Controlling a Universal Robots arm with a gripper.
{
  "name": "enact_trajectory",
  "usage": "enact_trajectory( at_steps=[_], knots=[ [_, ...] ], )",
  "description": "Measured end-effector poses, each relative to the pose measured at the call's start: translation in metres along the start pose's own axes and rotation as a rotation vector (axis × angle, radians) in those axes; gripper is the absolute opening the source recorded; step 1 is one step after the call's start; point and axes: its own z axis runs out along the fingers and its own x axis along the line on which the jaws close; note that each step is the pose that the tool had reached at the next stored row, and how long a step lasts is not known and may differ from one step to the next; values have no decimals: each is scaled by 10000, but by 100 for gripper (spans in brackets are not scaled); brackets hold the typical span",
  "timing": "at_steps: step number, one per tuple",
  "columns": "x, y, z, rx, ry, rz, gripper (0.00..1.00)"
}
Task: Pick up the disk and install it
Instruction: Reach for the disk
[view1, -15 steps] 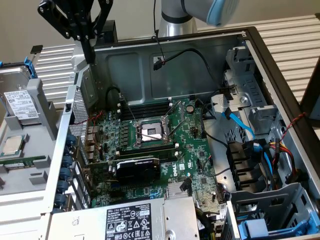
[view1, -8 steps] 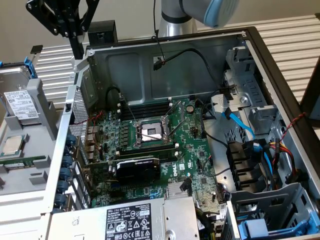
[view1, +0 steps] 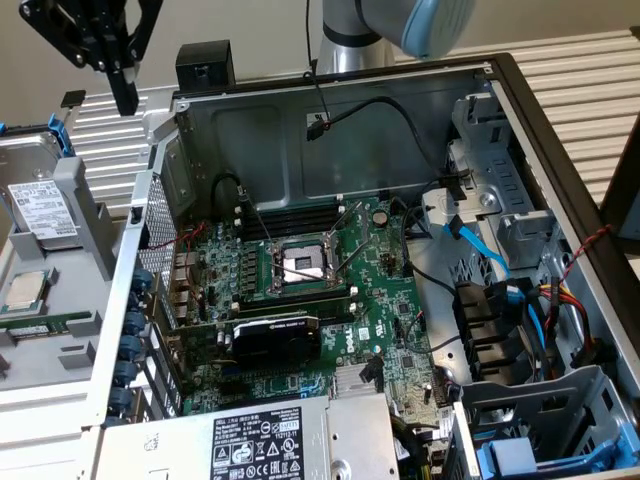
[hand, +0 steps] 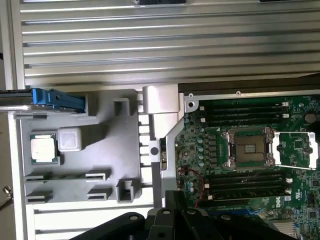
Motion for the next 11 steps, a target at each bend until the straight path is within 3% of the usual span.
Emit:
enact_trajectory(
  at_steps=[11],
  knots=[
    [384,201,-12,7,32,-3,11]
  ],
)
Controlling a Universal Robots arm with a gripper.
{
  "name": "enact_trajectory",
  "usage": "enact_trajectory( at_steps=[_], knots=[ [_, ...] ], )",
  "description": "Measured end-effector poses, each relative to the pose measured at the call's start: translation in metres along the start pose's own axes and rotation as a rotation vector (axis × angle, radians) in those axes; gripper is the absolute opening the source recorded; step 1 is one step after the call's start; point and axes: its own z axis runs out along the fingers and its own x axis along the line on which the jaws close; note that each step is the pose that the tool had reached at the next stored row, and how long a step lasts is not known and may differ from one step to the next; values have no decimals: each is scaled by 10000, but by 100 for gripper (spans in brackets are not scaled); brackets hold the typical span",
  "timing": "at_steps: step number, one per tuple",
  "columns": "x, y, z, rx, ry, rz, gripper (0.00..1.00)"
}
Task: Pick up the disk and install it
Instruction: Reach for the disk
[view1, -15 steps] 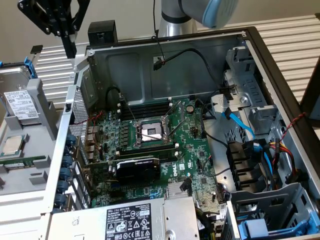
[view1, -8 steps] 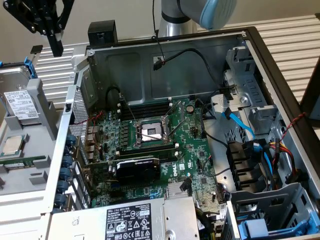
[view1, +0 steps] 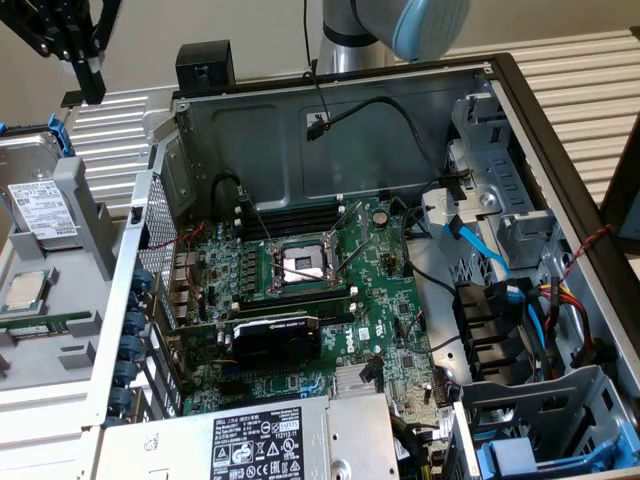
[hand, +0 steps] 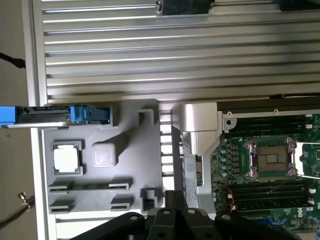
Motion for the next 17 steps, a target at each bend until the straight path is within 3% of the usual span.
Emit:
enact_trajectory(
  at_steps=[11,17],
  knots=[
    [346,221,-12,1,1,-6,11],
    [609,265,-18,2,10,-5,11]
  ],
)
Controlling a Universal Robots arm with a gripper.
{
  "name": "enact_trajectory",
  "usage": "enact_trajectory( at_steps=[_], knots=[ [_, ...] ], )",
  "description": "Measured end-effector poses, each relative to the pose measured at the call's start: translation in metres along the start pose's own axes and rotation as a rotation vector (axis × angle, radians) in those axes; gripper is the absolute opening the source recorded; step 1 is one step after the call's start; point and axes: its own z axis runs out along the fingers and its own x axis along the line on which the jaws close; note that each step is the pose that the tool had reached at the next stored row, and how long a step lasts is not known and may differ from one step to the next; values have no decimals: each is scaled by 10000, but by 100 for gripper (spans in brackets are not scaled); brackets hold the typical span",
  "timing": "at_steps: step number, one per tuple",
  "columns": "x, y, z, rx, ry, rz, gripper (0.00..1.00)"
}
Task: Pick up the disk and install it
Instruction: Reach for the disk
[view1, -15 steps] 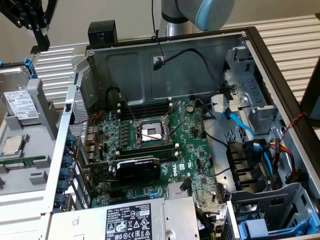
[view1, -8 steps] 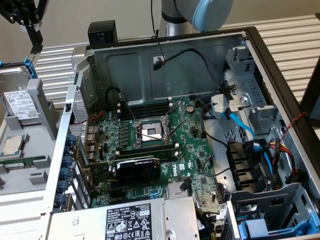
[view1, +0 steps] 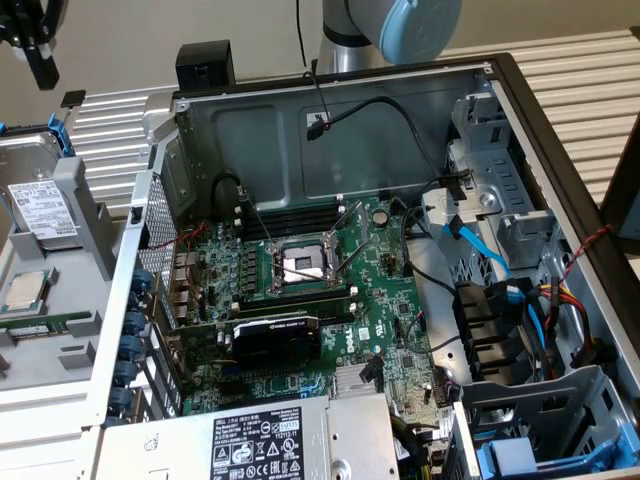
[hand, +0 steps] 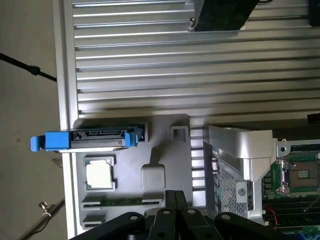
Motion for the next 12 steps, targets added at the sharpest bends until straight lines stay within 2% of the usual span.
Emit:
enact_trajectory(
  at_steps=[6,12],
  knots=[
    [271,31,-6,0,8,-1,11],
    [482,141,-12,3,8,0,11]
  ],
)
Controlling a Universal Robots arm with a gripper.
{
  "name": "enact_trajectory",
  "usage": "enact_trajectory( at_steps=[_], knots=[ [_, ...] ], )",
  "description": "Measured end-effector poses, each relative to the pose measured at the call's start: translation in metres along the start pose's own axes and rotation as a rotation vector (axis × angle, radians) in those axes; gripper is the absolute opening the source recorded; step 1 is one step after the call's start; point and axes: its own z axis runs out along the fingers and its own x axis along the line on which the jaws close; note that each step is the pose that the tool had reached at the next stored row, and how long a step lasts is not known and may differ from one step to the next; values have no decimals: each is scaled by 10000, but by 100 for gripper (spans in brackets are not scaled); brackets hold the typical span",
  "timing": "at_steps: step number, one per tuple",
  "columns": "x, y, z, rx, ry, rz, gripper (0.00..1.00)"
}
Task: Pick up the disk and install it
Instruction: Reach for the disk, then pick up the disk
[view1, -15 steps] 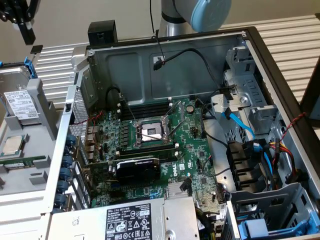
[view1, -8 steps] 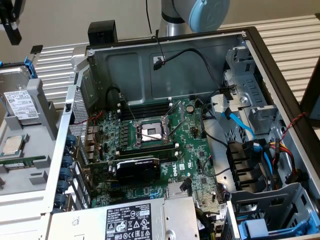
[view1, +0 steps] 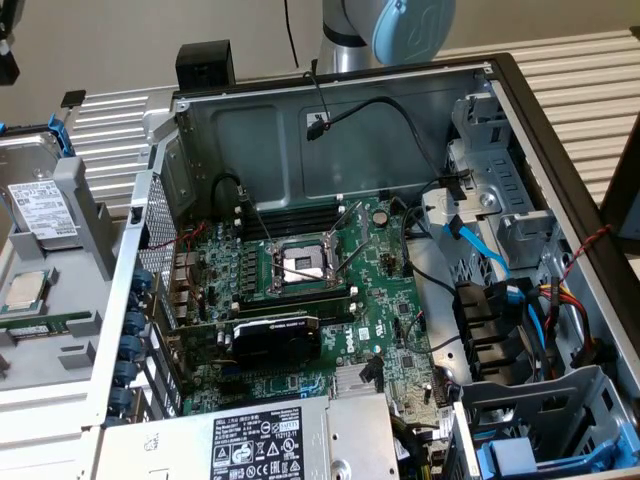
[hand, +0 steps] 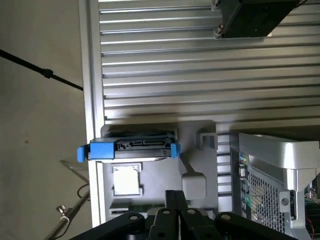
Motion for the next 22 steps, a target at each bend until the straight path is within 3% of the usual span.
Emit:
enact_trajectory(
  at_steps=[6,10,15,22],
  knots=[
    [135,111,-22,3,12,-2,11],
    [249,122,-42,4,20,-6,11],
    [353,195,-47,4,19,-16,11],
    [378,194,-47,5,20,-20,11]
  ],
)
